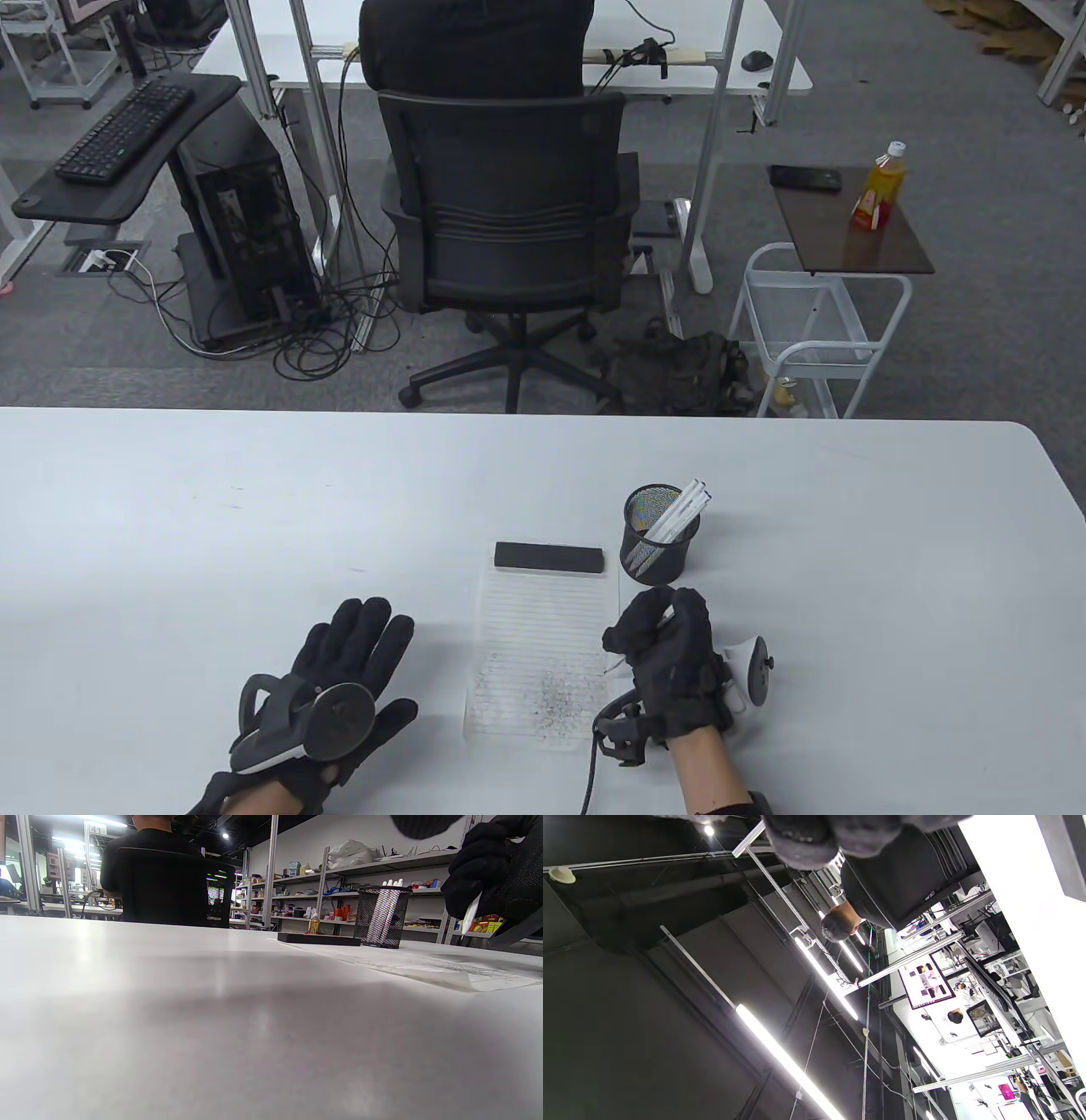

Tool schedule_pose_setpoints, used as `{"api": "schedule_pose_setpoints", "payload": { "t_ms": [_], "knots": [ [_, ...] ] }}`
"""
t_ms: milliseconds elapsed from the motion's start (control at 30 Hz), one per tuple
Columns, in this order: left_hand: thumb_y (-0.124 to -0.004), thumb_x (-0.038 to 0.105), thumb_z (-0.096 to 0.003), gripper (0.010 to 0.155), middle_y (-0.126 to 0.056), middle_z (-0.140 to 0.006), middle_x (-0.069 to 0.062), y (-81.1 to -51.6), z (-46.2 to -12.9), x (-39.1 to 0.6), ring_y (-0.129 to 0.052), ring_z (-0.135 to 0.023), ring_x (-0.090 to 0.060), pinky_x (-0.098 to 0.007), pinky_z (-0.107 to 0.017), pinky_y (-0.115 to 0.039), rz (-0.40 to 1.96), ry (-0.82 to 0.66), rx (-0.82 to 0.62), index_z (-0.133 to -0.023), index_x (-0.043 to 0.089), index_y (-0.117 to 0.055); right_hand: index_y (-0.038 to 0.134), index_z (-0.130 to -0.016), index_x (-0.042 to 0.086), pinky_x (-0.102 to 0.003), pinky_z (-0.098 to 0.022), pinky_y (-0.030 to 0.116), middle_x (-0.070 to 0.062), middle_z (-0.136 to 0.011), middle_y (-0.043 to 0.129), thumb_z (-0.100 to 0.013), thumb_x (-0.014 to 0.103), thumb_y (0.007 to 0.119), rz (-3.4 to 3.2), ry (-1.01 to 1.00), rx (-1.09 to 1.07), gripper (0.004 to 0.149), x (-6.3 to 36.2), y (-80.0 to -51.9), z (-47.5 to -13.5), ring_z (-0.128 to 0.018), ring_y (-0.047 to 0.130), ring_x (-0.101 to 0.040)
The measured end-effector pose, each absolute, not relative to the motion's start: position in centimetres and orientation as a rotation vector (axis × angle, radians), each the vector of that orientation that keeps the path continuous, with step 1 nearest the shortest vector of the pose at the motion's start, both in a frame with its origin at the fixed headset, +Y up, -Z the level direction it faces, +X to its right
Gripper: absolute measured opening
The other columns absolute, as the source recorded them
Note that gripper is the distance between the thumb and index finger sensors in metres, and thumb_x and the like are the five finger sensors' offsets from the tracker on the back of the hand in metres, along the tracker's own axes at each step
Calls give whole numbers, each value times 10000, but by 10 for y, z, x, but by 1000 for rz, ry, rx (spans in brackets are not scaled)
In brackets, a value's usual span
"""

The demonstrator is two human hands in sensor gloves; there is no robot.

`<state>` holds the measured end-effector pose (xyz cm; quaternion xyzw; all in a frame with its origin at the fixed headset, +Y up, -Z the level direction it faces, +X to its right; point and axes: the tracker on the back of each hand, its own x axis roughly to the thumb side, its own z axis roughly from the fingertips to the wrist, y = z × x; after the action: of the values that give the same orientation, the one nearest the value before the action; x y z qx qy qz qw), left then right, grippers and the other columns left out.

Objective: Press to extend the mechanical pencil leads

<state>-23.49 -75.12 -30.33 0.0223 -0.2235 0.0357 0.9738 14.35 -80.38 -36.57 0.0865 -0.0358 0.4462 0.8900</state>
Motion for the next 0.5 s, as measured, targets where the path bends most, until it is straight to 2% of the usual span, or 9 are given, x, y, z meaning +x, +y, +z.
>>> {"api": "schedule_pose_setpoints", "payload": {
  "t_ms": [100, 200, 367, 500],
  "knots": [
    [-636, 641, -449, 871, -272, -1207, -122, -752, -304, -235, -357, -1120, -475, -643, -768, -435, 67, -452, 42, -1149, 259, -284, 883, -644, 76, -657, -428, 718, -132, -499, 869, -577, 629, 593, 909, -66, 176, 628, 141, -805, -366, -368, 834, -378],
    [-636, 641, -448, 870, -272, -1207, -120, -751, -303, -235, -357, -1121, -473, -643, -768, -435, 72, -452, 44, -1148, 263, -285, 877, -653, 66, -670, -433, 709, -143, -507, 864, -588, 573, 585, 938, -36, 196, 589, 139, -806, -367, -377, 830, -388],
    [-636, 642, -448, 872, -271, -1207, -123, -751, -304, -235, -357, -1120, -475, -644, -767, -435, 72, -452, 46, -1149, 260, -284, 882, -650, 72, -659, -432, 714, -134, -503, 868, -576, 633, 589, 936, -38, 192, 637, 135, -808, -367, -373, 834, -378],
    [-634, 642, -449, 869, -274, -1207, -119, -752, -304, -235, -358, -1121, -472, -643, -768, -436, 70, -453, 43, -1148, 262, -285, 885, -644, 72, -658, -429, 717, -134, -499, 871, -577, 628, 598, 964, -42, 189, 629, 135, -811, -367, -369, 836, -377]
  ]
}}
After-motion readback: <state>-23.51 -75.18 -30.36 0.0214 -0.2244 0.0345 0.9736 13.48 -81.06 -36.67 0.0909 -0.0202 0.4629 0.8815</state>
